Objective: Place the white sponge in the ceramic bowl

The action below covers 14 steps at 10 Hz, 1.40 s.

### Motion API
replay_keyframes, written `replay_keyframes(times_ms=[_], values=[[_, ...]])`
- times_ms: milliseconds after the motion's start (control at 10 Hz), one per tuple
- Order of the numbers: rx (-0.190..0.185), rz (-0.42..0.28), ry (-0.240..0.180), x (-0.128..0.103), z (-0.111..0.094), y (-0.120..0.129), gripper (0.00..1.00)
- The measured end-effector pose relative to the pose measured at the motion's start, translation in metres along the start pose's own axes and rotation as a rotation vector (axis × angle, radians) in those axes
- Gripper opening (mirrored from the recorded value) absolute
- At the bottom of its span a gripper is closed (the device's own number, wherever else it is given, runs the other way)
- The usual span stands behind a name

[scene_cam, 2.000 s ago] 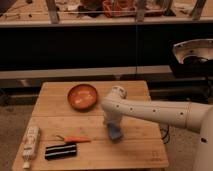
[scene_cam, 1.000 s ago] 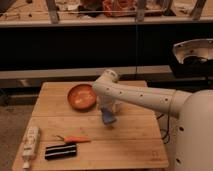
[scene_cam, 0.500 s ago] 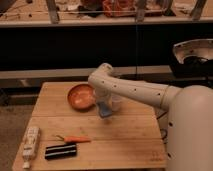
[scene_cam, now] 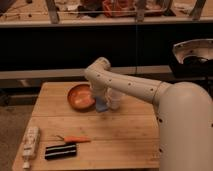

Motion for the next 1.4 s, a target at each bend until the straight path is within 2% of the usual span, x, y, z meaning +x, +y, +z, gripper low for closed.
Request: replay_keyframes(times_ms=[200,400,600,1000,1400], values=[[0.018,-0.016,-0.001,0.007,-0.001,-0.022,0.02],[0.015,-0.019,-0.001,0.012,-0.002,-0.022,0.02],[0.03,-0.031,0.007,0.032,-0.001,-0.04,0.02],[0.034,-0.027,0.014,0.052,0.0,-0.048,0.02],[0.037,-0.034,0.016,0.053,0.004,-0.057,0.02]])
